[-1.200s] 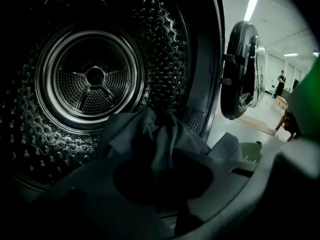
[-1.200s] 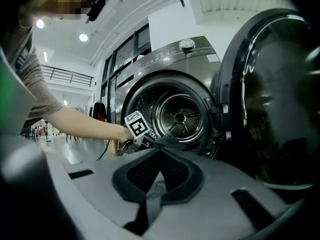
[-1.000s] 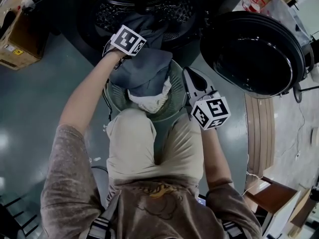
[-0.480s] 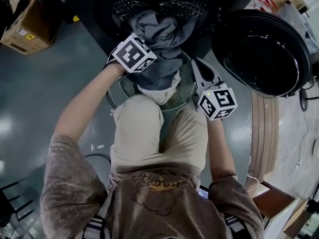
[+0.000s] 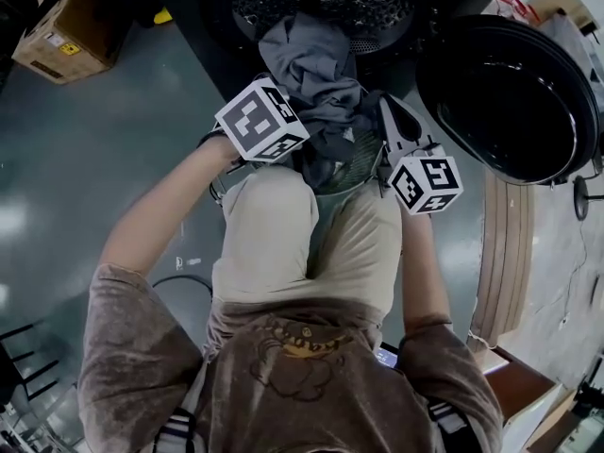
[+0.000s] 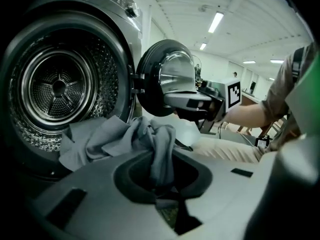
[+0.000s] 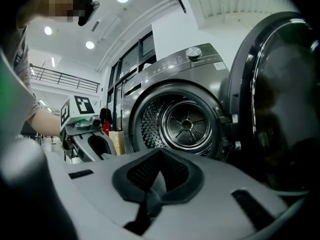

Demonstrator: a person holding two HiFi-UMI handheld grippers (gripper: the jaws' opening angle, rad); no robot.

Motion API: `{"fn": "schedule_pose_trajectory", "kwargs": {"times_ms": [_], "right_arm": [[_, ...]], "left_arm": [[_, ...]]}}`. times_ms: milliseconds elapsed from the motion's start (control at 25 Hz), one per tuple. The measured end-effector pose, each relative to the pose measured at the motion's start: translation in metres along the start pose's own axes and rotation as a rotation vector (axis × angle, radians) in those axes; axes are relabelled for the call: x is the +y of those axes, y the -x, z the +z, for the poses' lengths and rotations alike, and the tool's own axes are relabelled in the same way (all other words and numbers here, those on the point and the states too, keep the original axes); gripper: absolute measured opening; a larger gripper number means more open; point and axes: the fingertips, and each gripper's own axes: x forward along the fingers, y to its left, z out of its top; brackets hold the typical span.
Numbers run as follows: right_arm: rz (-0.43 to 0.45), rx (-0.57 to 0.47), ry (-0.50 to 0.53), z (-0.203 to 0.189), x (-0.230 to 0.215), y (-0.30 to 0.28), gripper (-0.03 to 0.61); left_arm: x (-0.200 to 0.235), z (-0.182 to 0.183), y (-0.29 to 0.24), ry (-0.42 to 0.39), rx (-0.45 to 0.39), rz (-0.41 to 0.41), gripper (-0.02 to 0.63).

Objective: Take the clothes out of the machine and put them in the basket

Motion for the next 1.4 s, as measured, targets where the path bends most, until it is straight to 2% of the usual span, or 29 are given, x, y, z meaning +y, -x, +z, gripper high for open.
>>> {"fn": "schedule_pose_trajectory", "kwargs": {"times_ms": [160,240,360,480,760,960,1200,1320,1400], "right_arm": [[0.011,-0.007,-0.001,0.001,0.007,-0.003,-0.003],[0.018,-0.007,-0.001,0.001,0.010,-0.004,-0.003],[0.021,-0.008,0.002,0.002,0.012,-0.004,-0.003],[0.012,-0.008,0.002,0.002,0.009,-0.002,-0.003],[0.000,0.007,-0.003,-0.004,0.004,-0.004,-0.003],[0.002,0.068,-0.015,-0.016,0.003,-0.013,-0.003],[-0.002,0.162,-0.062,0.007,0.002,-0.026,-0.003],[0.005,0.196,-0.075,0.045,0.010,-0.031,-0.003],[0.014,0.216,-0.078,0.078,0.020,-0.031,-0.003]], "left_arm": [[-0.017,-0.002,0.002,0.001,-0.007,-0.041,0.058],[-0.019,-0.005,0.000,0.000,-0.007,-0.034,0.074],[-0.010,-0.010,-0.004,0.025,-0.015,0.004,0.171],[-0.006,-0.008,-0.001,0.066,-0.047,-0.003,0.237],[0.016,-0.011,0.000,0.088,-0.071,0.030,0.259],[0.033,-0.015,-0.013,0.085,-0.074,0.047,0.265],[0.045,0.021,0.002,0.119,-0.132,0.009,0.265],[0.049,0.054,0.032,0.122,-0.168,0.014,0.267],[0.052,0.078,0.059,0.153,-0.204,0.021,0.267]]}}
